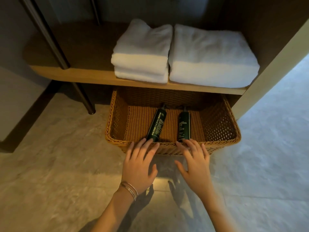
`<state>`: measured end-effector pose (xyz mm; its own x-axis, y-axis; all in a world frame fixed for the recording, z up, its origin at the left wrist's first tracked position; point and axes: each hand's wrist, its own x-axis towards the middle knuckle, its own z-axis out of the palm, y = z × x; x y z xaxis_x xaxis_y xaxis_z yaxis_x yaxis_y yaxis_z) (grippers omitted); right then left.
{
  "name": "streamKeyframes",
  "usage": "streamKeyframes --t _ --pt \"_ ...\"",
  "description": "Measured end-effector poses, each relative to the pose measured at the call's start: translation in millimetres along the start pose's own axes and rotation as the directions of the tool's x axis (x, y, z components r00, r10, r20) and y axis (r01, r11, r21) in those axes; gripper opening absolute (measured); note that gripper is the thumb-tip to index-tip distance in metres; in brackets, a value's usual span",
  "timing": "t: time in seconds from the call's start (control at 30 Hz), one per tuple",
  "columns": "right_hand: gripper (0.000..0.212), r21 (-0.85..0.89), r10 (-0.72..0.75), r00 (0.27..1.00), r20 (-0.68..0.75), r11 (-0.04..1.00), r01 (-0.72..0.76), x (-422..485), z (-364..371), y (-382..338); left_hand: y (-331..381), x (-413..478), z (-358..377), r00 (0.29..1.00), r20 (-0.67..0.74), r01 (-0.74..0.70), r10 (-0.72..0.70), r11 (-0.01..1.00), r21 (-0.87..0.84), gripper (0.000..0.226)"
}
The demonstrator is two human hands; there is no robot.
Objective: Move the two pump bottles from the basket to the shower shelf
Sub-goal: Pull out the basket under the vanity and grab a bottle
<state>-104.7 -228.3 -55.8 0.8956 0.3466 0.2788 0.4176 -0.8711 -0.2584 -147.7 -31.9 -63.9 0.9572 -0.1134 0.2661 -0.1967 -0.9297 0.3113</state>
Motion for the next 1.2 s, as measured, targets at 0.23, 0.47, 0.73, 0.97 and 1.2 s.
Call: streamKeyframes --t 0.23,0.47,0.73,0.97,1.2 --pt "0.059 -0.034 -0.043 0.999 0.016 0.998 0.044 -22.1 -8.7 -4.1 13.4 -26.0 -6.4 1.000 0.010 0.019 -0.019 1.000 0.016 0.062" --pt "0.054 0.001 -0.039 0.997 0.061 0.999 0.039 -49.2 -18.5 -10.8 19.2 -53.0 -6.0 0.999 0.032 0.008 -0.010 0.999 0.038 0.065" --pt "0.058 0.032 -0.007 0.995 0.096 0.999 0.004 -65.7 -28.6 -23.2 14.4 -66.2 -11.3 0.999 0.012 -0.037 0.036 0.999 0.022 0.067" --pt "0.051 0.086 -0.002 0.997 0.074 0.996 -0.004 -64.7 -30.5 -23.5 25.3 -66.0 -15.0 0.998 -0.064 0.009 -0.014 0.997 -0.076 0.059" --pt "0.041 0.125 -0.027 0.995 0.097 0.992 0.015 -58.3 -34.4 -15.4 25.3 -65.4 -19.1 1.000 -0.017 -0.007 0.006 0.996 -0.088 0.054"
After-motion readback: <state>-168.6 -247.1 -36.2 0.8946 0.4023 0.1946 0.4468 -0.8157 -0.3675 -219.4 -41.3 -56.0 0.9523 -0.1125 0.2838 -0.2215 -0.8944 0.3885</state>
